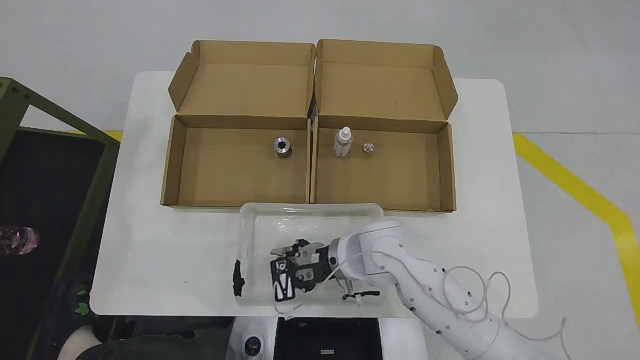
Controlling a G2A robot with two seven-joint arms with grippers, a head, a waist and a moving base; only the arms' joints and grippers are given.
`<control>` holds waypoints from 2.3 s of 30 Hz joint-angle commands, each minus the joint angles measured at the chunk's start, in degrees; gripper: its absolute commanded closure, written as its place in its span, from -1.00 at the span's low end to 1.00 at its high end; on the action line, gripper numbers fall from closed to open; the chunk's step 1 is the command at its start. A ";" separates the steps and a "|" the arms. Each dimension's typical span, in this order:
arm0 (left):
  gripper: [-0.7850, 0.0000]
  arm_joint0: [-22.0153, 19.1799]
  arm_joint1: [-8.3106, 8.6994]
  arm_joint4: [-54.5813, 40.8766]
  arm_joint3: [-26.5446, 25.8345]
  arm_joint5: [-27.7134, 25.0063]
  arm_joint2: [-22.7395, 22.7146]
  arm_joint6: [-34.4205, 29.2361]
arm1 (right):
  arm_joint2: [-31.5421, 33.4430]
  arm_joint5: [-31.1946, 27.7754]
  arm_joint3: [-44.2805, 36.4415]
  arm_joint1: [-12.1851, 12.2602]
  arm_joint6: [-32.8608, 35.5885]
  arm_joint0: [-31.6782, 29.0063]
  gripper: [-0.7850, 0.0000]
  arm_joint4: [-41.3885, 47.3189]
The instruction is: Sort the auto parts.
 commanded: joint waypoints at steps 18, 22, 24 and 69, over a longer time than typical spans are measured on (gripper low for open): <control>-1.00 0.00 0.00 0.00 0.00 0.00 0.00 0.00 | 0.01 -0.35 -0.88 0.13 -4.40 2.12 1.00 2.49; -1.00 0.00 0.00 0.00 0.00 0.00 0.00 0.00 | 1.26 -0.47 -2.54 0.55 -5.52 1.70 1.00 2.95; -1.00 0.00 0.00 0.00 0.00 0.00 0.00 0.00 | 2.05 -0.56 -3.19 0.81 -6.08 1.40 1.00 3.22; -1.00 0.00 0.00 0.00 0.00 0.00 0.00 0.00 | 7.05 3.66 -0.68 1.01 -10.99 14.00 1.00 15.56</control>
